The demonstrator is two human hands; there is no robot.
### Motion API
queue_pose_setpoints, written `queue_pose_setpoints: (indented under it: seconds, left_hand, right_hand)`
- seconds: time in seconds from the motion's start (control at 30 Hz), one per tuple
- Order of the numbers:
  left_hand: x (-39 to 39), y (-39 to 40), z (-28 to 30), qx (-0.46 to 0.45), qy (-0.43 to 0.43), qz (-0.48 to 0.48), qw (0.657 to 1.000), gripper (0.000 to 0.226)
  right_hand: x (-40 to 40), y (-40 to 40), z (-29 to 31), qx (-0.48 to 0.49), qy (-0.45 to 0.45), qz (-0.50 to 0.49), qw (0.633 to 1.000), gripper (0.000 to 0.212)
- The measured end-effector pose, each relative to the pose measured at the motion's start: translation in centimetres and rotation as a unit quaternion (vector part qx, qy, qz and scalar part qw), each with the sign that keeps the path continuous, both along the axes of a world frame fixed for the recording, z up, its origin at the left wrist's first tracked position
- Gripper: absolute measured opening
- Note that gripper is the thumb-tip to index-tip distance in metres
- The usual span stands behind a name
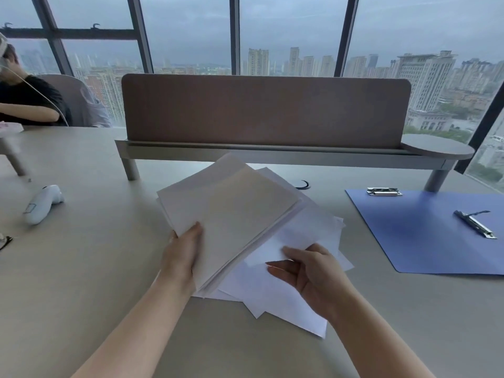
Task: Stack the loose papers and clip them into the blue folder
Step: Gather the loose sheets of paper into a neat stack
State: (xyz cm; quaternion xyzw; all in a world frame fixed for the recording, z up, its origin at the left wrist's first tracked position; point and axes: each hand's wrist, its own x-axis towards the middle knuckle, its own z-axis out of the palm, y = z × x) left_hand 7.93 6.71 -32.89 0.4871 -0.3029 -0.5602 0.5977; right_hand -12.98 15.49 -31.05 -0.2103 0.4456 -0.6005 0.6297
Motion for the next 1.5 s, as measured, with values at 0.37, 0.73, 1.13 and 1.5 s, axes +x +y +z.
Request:
queue_pose_setpoints:
  seconds: [0.37, 0.73, 1.13, 1.5]
  left_hand:
    - [-1.2, 0.6, 0.6, -0.025, -0.029, -0.026, 0.999, 0.023]
    - [1.5, -1.6, -0.1, -0.003, -0.141, -0.048, 0.989, 0.048]
    - [4.0, -2.3, -0.2, 0.044, -0.179, -0.030, 0.982, 0.036]
    - [3.1, -2.6, -1.0, 0.048, -0.196, -0.058, 0.978, 0.022]
  right_hand:
    - [0.7, 0.6, -0.3, -0.057, 0.096, 0.102, 0.989, 0.036]
    - [-2.4, 0.0, -0.2, -0.094, 0.275, 0.157, 0.944, 0.024]
    - [-4.1, -4.8, -0.4, 0.156, 0.763, 0.076, 0.623, 0.064]
    - [-4.1, -5.9, 0.3, 0.196, 0.763, 0.082, 0.611, 0.076]
